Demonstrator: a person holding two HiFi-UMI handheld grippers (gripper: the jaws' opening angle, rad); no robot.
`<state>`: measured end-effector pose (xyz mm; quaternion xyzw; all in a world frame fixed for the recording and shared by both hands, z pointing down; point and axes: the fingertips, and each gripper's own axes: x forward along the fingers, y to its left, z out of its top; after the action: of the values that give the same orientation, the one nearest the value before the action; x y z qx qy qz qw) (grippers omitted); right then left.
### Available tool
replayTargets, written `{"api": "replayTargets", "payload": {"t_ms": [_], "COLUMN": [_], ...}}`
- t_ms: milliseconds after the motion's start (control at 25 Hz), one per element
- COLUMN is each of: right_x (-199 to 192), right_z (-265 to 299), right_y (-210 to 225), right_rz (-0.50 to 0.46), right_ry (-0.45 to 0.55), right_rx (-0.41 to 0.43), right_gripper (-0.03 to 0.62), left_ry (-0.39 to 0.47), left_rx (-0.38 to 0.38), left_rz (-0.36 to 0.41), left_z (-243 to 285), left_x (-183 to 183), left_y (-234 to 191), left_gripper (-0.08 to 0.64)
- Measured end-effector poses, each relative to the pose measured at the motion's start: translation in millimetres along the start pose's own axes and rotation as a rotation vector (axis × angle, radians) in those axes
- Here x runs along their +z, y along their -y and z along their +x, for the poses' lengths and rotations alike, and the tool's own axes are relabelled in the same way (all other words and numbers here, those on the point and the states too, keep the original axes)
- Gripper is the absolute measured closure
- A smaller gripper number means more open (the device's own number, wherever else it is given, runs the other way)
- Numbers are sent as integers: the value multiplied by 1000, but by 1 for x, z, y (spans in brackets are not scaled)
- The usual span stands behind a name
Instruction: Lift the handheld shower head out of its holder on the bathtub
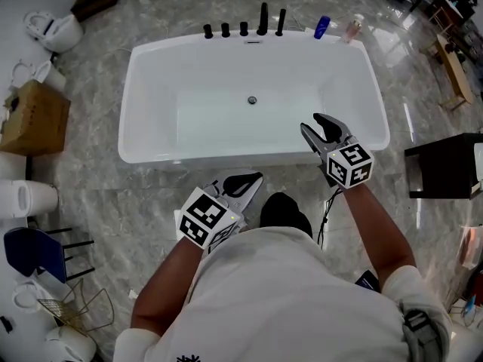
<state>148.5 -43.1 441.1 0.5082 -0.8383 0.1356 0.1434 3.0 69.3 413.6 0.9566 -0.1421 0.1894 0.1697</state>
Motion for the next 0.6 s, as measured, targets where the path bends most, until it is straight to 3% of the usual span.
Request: {"api": "replayTargets", "payload": {"t_ms": [240,600], "right_x": [9,22], "right_z": [50,148], "right_y": [37,156], "right_rz": [-25,-72], "right_ry": [-28,-64], "right_rx": [13,63], "right_gripper": [393,393], "left_ry": [15,37], "left_rx": [56,169], "left_rz": [-32,-79], "left_z": [1,66], "left_x": [4,55], "left_y": [-36,-111], "left_gripper": [554,554]}}
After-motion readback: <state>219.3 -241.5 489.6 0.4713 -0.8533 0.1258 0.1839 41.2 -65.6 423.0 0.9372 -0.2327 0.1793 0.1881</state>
